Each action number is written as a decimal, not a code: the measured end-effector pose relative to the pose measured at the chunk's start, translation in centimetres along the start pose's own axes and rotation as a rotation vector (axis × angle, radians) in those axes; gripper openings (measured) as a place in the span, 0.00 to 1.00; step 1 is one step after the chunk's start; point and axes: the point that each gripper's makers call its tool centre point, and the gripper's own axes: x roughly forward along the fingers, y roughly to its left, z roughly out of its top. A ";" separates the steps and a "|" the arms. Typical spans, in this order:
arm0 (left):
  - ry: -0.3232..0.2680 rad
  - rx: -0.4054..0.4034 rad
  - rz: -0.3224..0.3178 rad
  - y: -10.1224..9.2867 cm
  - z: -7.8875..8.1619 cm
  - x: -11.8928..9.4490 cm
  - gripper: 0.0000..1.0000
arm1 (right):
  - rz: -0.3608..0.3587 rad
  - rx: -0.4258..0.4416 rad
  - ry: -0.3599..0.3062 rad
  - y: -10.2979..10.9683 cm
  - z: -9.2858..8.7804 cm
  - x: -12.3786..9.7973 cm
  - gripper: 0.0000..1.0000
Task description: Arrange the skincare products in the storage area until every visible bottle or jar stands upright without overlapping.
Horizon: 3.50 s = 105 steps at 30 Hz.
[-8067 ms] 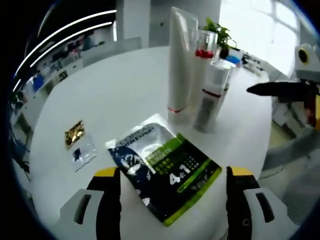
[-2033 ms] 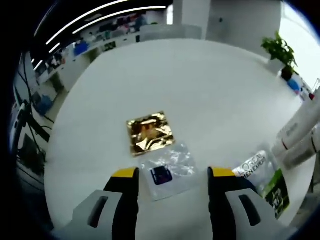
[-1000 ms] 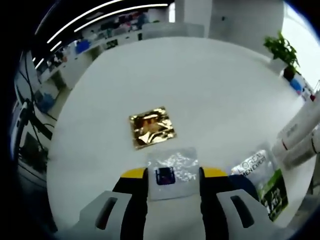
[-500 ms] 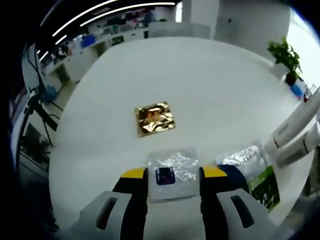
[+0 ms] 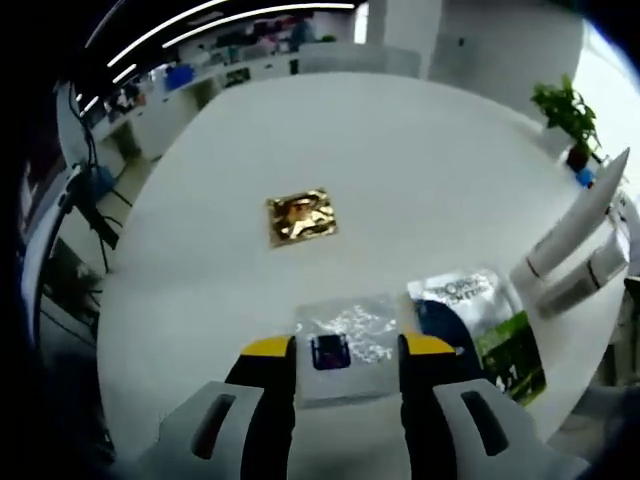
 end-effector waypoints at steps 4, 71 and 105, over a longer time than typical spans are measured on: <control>0.006 -0.002 0.001 -0.2 -1.0 -0.5 0.37 | 0.004 0.001 -0.002 0.0 0.0 0.0 1.00; 0.011 -0.033 0.008 -1.9 -6.3 -1.4 0.49 | 0.022 0.009 -0.016 0.2 0.3 -0.1 1.00; -0.039 0.007 -0.150 -1.0 -7.2 -5.1 0.72 | 0.046 -0.039 -0.012 1.0 0.2 -0.1 0.99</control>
